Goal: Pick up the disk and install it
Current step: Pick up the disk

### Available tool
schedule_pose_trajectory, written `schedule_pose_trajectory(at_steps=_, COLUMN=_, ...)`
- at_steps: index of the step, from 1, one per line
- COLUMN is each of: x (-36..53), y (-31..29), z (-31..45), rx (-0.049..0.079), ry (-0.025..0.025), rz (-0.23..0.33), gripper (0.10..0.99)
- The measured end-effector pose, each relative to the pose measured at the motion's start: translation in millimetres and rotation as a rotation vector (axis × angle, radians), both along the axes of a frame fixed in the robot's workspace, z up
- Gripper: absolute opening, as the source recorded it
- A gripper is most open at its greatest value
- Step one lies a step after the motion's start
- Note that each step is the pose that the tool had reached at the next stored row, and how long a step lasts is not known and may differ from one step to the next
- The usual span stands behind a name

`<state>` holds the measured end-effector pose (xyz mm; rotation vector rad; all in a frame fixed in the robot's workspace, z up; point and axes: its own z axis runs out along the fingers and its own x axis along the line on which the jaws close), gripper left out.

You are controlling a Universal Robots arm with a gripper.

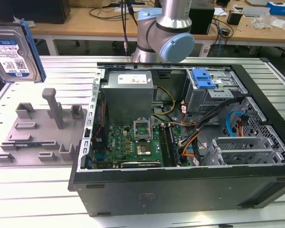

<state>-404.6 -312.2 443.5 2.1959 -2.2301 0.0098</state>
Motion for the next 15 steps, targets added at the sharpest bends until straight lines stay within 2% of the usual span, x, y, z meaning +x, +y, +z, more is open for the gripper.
schedule_pose_trajectory(at_steps=12, x=0.1, y=0.0, z=28.2, rx=0.0, ry=-0.0001, rz=0.0, gripper=0.369)
schedule_pose_trajectory(at_steps=15, x=0.1, y=0.0, z=31.9, rx=0.0, ry=0.0, rz=0.0, gripper=0.369)
